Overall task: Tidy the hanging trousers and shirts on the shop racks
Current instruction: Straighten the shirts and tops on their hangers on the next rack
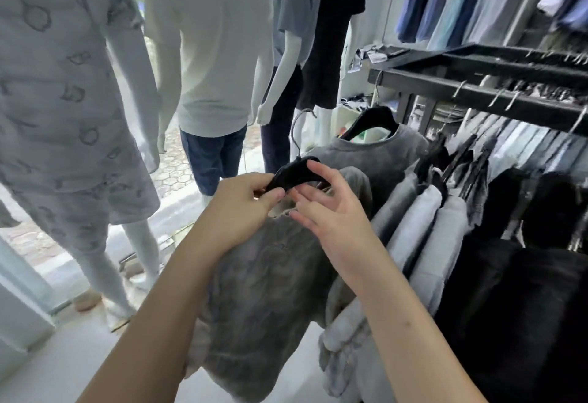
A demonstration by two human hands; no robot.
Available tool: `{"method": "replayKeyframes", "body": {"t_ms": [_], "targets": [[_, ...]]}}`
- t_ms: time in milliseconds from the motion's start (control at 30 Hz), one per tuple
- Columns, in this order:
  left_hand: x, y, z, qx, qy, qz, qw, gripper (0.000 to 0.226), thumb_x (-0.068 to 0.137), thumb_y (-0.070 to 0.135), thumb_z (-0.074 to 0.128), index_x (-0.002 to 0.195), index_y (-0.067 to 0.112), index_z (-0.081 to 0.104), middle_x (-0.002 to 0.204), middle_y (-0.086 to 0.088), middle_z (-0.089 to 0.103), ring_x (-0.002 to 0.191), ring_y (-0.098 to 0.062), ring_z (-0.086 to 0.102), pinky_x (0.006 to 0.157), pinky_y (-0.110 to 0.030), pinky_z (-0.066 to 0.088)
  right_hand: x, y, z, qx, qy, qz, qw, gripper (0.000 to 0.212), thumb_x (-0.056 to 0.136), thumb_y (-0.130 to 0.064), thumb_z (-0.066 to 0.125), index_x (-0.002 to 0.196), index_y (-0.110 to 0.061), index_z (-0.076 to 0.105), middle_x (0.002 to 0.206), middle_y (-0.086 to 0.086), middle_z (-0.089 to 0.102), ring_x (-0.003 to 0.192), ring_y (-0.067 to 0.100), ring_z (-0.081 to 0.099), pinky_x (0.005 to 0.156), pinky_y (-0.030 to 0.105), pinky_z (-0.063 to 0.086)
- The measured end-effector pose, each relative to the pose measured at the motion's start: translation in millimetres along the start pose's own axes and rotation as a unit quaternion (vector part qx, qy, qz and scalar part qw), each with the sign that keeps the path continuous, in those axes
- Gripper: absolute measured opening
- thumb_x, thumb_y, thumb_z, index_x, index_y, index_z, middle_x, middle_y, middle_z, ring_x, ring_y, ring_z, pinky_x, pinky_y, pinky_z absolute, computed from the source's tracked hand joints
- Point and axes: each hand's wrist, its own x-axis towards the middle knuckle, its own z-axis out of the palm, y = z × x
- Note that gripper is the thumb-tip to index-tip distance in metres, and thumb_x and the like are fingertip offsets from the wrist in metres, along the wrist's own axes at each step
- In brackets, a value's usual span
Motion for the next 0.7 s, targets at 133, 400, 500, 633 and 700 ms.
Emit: {"method": "replayKeyframes", "body": {"t_ms": [133, 400, 500, 633, 700], "targets": [[42.8, 13.3, 19.1, -0.018, -0.013, 0.038, 0.999, 0.012, 0.089, 0.026, 0.061, 0.091, 0.027, 0.072, 0.074, 0.009, 0.070, 0.072, 0.001, 0.061, 0.066, -0.015, 0.042, 28.2, -19.8, -17.2, -0.012, 0.062, -0.023, 0.998, 0.053, 0.091, 0.011, 0.053, 0.127, -0.027, 0.051, 0.106, 0.003, 0.072, 0.106, 0.010, 0.068, 0.097, 0.035, 0.051], [123.8, 54.2, 52.2, -0.086, -0.067, 0.137, 0.985, 0.014, 0.093, 0.026, 0.056, 0.097, 0.026, 0.070, 0.077, 0.005, 0.073, 0.078, -0.003, 0.068, 0.075, -0.016, 0.048, 68.7, -70.1, -48.8, 0.015, 0.188, -0.089, 0.978, 0.047, 0.091, 0.015, 0.045, 0.125, -0.018, 0.051, 0.104, 0.011, 0.072, 0.095, 0.017, 0.071, 0.092, 0.035, 0.054], [150.7, 69.9, 69.4, -0.080, -0.090, 0.160, 0.980, 0.016, 0.094, 0.026, 0.055, 0.098, 0.020, 0.069, 0.081, 0.002, 0.072, 0.082, -0.011, 0.068, 0.077, -0.028, 0.051, 79.4, -83.9, -59.7, 0.017, 0.239, -0.093, 0.966, 0.048, 0.091, 0.015, 0.043, 0.129, -0.013, 0.049, 0.116, 0.020, 0.066, 0.113, 0.029, 0.065, 0.104, 0.044, 0.047], [170.4, 74.0, 95.6, -0.060, -0.110, 0.186, 0.975, 0.017, 0.093, 0.024, 0.054, 0.092, 0.018, 0.070, 0.078, 0.002, 0.070, 0.075, -0.009, 0.063, 0.065, -0.017, 0.044, 89.3, -86.4, -71.5, -0.041, 0.283, -0.061, 0.956, 0.050, 0.088, 0.012, 0.048, 0.132, -0.013, 0.049, 0.106, 0.020, 0.066, 0.088, 0.020, 0.063, 0.089, 0.034, 0.054], [170.6, 69.5, 108.4, -0.069, -0.132, 0.177, 0.973, 0.018, 0.092, 0.023, 0.053, 0.087, 0.020, 0.070, 0.070, 0.005, 0.067, 0.064, -0.002, 0.057, 0.056, -0.010, 0.039, 94.8, -83.6, -74.7, -0.072, 0.299, -0.024, 0.951, 0.051, 0.087, 0.008, 0.051, 0.132, -0.017, 0.050, 0.099, 0.011, 0.065, 0.076, 0.014, 0.060, 0.070, 0.023, 0.053]]}}
